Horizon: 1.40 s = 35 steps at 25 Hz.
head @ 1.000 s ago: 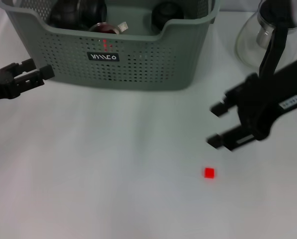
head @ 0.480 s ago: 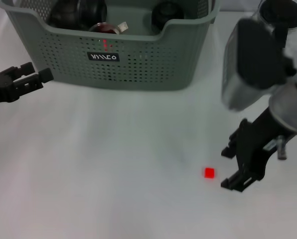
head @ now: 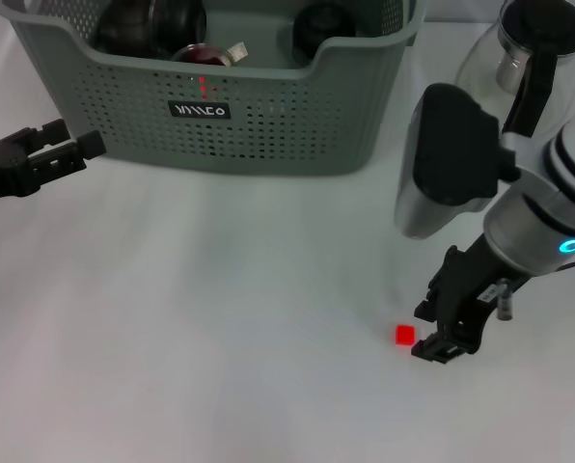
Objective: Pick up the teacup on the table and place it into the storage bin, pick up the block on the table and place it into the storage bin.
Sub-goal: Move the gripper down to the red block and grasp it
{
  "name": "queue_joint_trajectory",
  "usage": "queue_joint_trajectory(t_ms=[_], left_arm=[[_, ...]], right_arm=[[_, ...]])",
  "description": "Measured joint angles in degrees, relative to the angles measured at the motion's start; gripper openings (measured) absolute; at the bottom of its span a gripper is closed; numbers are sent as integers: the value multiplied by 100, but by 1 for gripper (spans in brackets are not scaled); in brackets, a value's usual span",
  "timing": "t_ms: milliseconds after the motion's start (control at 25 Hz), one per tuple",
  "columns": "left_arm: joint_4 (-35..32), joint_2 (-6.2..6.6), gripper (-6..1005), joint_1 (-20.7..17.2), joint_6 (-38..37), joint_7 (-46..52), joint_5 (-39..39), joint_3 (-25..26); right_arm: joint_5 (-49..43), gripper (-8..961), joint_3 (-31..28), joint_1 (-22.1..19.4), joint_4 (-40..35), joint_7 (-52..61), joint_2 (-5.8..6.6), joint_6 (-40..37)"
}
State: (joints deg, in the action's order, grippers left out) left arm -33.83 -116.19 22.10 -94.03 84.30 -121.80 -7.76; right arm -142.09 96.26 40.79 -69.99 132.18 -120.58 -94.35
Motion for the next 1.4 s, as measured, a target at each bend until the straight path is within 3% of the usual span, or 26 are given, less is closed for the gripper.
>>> queue_joint_trajectory(t_ms=[360, 1400], left_arm=[[0, -7, 859, -13, 0, -1, 4, 1], [0, -9, 859, -22, -1, -2, -20, -10]], right_arm=[[-23, 399, 282, 60, 282, 116, -9, 322], [-65, 394, 837, 60, 374, 240, -9, 898]])
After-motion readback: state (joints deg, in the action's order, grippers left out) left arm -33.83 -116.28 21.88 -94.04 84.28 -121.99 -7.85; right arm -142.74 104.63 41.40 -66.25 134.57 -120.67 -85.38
